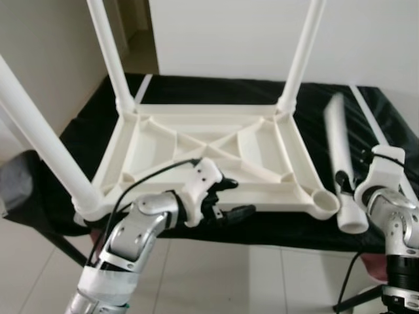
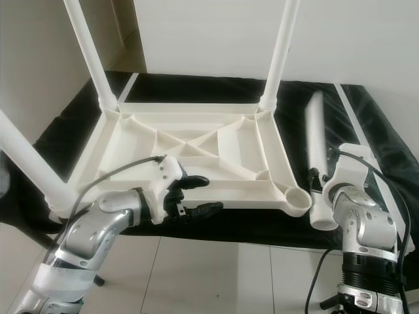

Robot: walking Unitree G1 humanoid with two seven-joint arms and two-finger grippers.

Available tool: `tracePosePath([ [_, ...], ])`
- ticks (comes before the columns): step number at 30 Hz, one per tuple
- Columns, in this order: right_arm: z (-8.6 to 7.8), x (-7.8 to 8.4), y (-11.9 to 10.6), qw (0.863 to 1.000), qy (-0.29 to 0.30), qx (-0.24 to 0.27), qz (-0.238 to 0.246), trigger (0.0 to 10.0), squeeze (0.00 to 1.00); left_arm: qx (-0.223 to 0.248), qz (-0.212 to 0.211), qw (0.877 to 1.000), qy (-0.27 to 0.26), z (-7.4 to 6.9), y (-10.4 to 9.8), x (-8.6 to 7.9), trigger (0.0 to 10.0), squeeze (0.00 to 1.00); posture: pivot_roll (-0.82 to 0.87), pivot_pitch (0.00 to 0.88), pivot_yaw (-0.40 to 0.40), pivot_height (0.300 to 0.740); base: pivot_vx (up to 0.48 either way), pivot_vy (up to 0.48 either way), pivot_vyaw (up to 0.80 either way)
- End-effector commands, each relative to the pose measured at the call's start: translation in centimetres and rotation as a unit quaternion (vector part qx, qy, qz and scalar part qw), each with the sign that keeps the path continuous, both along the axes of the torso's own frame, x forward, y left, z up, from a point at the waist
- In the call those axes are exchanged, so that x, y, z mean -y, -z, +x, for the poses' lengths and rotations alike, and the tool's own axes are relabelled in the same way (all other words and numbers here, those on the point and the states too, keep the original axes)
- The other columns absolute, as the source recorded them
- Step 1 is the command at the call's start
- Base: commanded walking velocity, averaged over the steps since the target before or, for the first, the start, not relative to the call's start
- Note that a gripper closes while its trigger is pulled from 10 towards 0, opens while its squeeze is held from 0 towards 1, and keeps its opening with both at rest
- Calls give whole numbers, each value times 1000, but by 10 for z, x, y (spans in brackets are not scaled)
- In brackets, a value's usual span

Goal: Building children table

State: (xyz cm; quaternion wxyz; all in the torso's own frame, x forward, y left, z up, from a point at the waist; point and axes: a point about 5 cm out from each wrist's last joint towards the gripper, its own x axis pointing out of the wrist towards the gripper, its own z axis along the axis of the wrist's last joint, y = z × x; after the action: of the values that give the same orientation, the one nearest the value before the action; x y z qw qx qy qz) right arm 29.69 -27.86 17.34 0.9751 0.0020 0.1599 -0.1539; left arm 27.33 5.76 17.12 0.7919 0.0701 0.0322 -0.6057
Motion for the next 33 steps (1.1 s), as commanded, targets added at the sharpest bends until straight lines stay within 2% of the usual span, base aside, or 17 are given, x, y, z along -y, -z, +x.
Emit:
tracePosePath([
  [1, -3, 1, 7, 1000, 4, -13, 8, 10000, 1000, -4, 1, 1000, -25, -1, 3, 0, 10000, 0, 2, 81, -6, 740, 0, 0, 0],
  [2, -3, 0, 8, 1000, 1, -15, 12, 10000, 576, -6, 1, 1000, -25, -1, 3, 0, 10000, 0, 3, 83, -6, 740, 0, 0, 0],
  [3, -3, 0, 8, 1000, 1, -15, 12, 10000, 576, -6, 1, 1000, -25, -1, 3, 0, 10000, 0, 3, 83, -6, 740, 0, 0, 0],
  [4, -3, 0, 9, 1000, 0, -17, 12, 10000, 0, -7, 0, 1000, -26, -1, 3, 0, 10000, 0, 4, 83, -6, 740, 0, 0, 0],
  [10, -5, -5, 10, 1000, -3, -6, 3, 10000, 0, -7, 1, 1000, -29, -1, 2, -1, 10000, 0, 6, 84, -6, 740, 0, 0, 0],
  [12, -8, -9, 7, 999, 7, 25, -24, 10000, 0, -8, 0, 1000, -30, -1, 2, -2, 10000, 0, 8, 84, -8, 740, 0, 0, 0],
  [15, -10, -10, 6, 998, 13, 38, -38, 10000, 0, -9, 0, 1000, -30, -2, 2, -2, 10000, 0, 8, 84, -7, 740, 0, 0, 0],
  [18, -20, -18, 8, 996, 21, 62, -67, 10000, 0, -9, -1, 999, -31, -2, 2, -2, 10000, 0, 5, 85, -4, 740, 0, 0, 0],
  [21, -22, -19, 8, 995, 27, 68, -68, 10000, 0, -10, -1, 999, -32, -2, 1, -2, 10000, 0, 4, 86, -2, 740, 0, 0, 0],
  [24, -30, -19, 6, 992, 48, 84, -80, 10000, 0, -10, -2, 999, -31, -2, 1, -2, 10000, 0, 0, 88, 1, 740, 0, 0, 0],
  [26, -43, -26, 7, 987, 66, 112, -94, 10000, 0, -11, -1, 999, -30, -2, 1, -1, 10000, 0, -4, 90, 3, 740, 0, 0, 0],
  [27, -43, -26, 7, 987, 66, 112, -94, 10000, 0, -11, -1, 999, -30, -2, 1, -1, 10000, 0, -4, 90, 3, 740, 0, 0, 0],
  [31, -56, -34, 15, 983, 74, 131, -105, 10000, 0, -11, -1, 999, -30, -3, 1, -1, 10000, 0, -4, 90, 3, 740, 0, 0, 0],
  [32, -65, -40, 24, 982, 74, 143, -97, 10000, 0, -10, -2, 1000, -29, -4, 1, -1, 10000, 0, -3, 90, 3, 740, 0, 0, 0],
  [33, -65, -40, 24, 982, 74, 143, -97, 10000, 0, -10, -2, 1000, -29, -4, 1, -1, 10000, 0, -3, 90, 3, 740, 0, 0, 0],
])
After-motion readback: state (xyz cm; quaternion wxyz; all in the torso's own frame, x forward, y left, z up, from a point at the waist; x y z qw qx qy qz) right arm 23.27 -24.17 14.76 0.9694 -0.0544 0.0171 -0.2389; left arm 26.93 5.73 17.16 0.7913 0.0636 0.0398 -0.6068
